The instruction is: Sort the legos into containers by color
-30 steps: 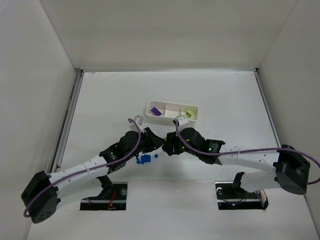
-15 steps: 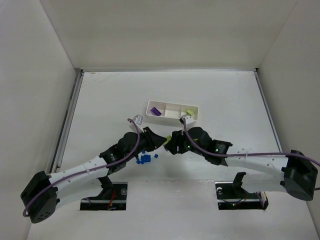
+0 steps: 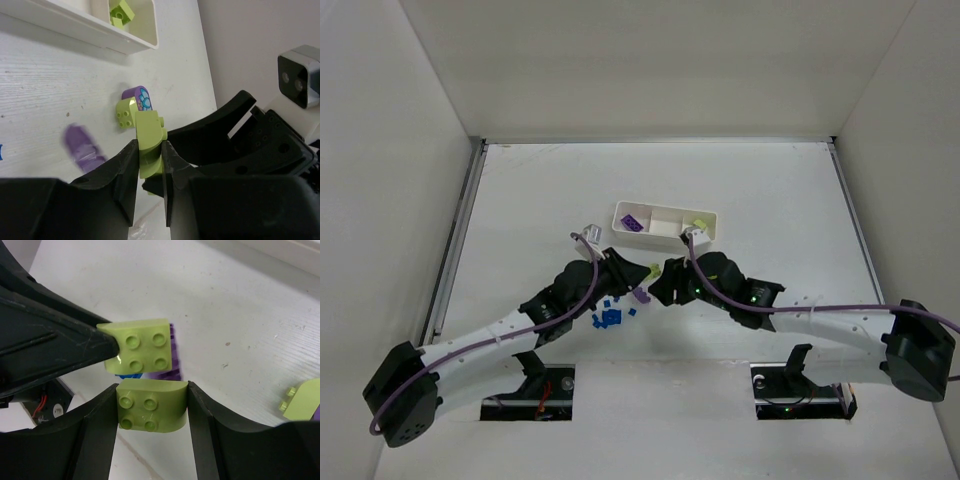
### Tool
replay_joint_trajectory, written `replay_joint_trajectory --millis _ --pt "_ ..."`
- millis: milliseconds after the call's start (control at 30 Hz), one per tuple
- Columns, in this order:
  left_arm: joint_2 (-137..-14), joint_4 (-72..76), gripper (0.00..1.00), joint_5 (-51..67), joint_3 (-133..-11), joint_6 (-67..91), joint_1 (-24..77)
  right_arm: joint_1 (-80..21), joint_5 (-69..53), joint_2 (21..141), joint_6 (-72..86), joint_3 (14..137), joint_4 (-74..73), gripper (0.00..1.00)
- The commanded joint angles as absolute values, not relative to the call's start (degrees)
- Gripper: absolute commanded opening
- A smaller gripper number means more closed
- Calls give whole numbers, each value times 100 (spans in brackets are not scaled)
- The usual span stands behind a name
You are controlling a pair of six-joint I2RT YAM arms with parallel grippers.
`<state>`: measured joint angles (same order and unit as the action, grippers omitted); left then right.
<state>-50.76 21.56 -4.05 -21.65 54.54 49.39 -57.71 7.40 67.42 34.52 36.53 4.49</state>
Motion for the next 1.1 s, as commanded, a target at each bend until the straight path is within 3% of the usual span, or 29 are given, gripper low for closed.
replay_joint_trajectory --millis 0,633,1067 --pt "-5316 2794 9 -598 -2513 5467 4917 -5735 800 6776 3472 3639 615 42" --pt "-6415 3691 10 -536 -3128 5370 4557 -5743 922 6522 3542 3156 677 42" --pt "-9226 4034 10 201 -5061 5159 4232 -5129 1432 5011 3999 2242 334 42"
